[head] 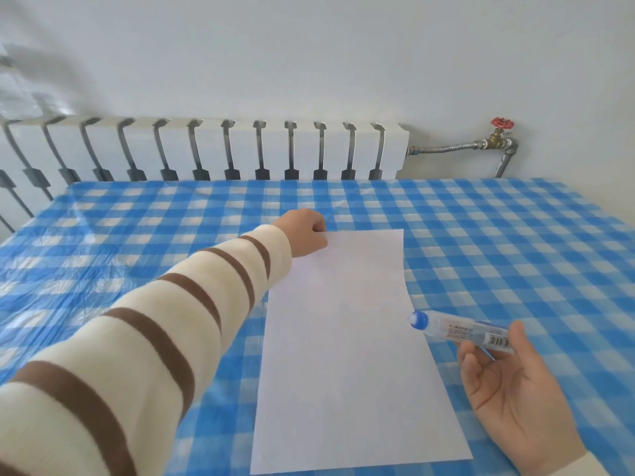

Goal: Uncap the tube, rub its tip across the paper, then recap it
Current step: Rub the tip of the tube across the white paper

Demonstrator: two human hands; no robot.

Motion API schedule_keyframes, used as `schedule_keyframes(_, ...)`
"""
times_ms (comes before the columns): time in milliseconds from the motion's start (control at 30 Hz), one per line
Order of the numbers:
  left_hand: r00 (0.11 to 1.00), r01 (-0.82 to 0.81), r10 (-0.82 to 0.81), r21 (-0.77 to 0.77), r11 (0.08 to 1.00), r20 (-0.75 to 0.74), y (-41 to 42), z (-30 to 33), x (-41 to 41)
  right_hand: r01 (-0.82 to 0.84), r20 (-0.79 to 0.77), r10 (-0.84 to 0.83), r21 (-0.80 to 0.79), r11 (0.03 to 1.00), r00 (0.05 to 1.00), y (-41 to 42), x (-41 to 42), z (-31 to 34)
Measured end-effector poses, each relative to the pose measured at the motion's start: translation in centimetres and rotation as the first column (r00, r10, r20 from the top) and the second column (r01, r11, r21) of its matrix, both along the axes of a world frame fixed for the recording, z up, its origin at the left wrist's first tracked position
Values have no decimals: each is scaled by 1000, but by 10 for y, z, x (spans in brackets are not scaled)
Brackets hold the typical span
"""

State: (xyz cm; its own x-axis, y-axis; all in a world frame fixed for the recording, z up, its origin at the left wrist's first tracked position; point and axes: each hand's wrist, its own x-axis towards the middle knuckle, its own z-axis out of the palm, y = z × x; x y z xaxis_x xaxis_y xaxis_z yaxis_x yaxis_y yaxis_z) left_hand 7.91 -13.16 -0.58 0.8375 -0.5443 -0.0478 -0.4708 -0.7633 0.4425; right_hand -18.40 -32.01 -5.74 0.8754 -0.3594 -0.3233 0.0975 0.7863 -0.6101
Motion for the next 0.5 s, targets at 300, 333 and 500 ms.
schedule_keyframes(300,998,-53,60,-190,980,34,30,37,-7,6,2,-6,-38,999,1000,0,-1,-2)
schedule_keyframes(333,996,-82,90,-213,974,29,35,42,-7,7,2,-7,-43,999,1000,0,-1,-2)
schedule_keyframes(500,968,-247,247,-320,914,-41,65,66,-9,25,7,-25,-36,999,1000,2,1,0)
